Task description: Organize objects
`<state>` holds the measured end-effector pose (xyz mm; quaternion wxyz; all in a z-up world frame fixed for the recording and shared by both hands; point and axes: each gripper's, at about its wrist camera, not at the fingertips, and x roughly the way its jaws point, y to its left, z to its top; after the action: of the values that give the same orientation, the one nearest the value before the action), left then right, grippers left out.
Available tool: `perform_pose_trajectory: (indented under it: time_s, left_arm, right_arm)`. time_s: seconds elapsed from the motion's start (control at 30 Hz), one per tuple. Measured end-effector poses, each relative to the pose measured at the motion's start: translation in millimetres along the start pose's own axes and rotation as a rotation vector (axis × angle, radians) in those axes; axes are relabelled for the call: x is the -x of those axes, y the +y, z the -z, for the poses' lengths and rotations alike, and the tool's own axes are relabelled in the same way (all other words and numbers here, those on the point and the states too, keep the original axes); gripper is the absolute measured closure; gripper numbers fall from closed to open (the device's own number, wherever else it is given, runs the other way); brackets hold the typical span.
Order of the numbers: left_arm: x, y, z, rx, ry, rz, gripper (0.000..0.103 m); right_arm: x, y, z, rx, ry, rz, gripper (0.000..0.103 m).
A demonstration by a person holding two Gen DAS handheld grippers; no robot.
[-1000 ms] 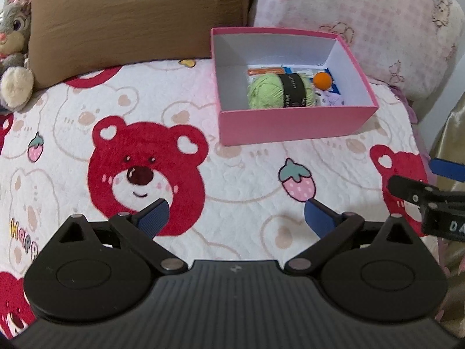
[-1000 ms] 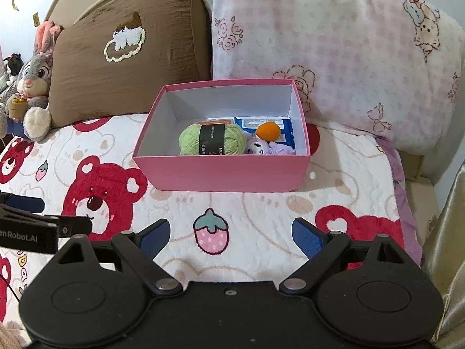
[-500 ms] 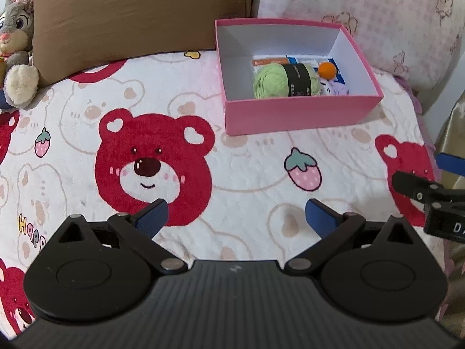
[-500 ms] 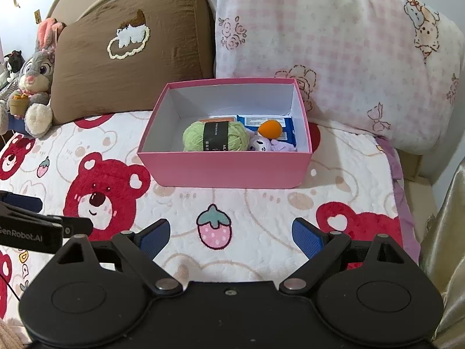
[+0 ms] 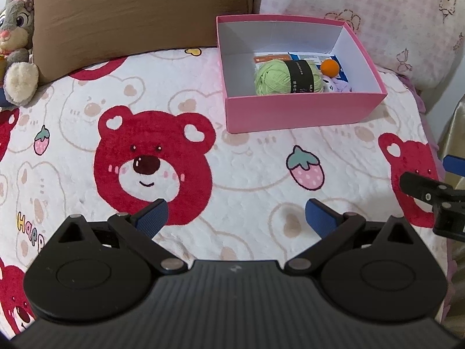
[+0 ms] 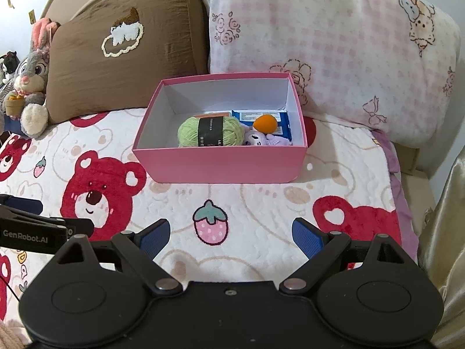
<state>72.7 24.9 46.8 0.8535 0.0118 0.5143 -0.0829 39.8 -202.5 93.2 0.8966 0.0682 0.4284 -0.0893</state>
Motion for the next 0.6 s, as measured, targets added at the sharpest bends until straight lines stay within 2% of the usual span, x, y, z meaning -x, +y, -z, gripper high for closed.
perform_pose_trajectory:
  time_s: [0.6]
  left_arm:
    - [-0.6,-1.8,1.5,-0.021,-0.003,0.007,0.001]
  right_arm:
    - [-5.6,-6.9,0.6,-0.003,0.015,0.004,0.01]
